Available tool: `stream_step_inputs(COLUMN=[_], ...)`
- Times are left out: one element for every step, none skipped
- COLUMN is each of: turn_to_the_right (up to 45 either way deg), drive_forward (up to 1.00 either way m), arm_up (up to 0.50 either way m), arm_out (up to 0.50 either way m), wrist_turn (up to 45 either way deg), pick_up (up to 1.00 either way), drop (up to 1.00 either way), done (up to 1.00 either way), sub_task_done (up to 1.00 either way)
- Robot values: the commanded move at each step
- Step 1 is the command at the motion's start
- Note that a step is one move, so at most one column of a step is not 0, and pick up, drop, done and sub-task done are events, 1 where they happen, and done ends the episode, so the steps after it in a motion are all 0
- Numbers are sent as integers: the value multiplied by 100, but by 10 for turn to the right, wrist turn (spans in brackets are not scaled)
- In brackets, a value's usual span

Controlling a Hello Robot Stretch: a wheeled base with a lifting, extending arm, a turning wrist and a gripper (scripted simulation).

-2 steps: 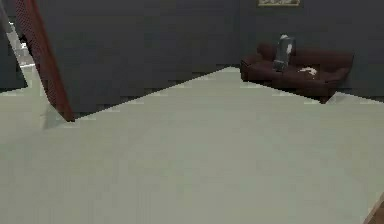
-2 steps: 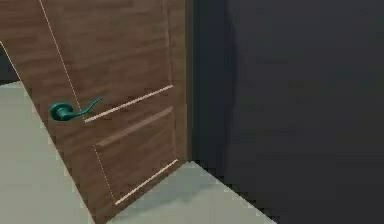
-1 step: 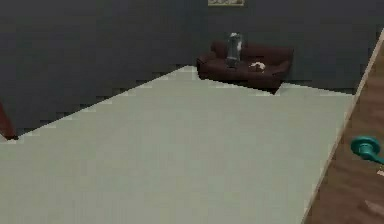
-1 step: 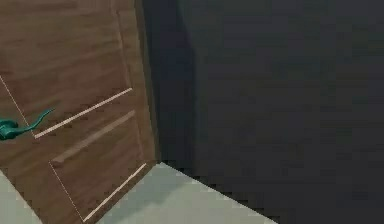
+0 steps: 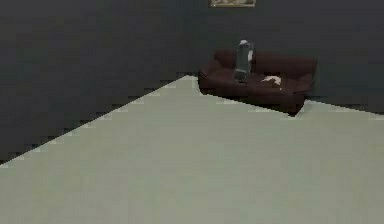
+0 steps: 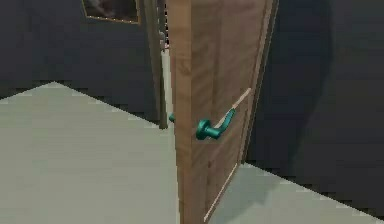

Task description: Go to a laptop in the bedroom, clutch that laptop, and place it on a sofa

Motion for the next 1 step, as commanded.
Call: stream_step_inputs(turn_to_the_right=[360], drive_forward=[0], arm_up=[0], arm_out=[0], wrist_turn=[0], pick_up=[0], drop=[0], done=[0], sub_task_done=[0])
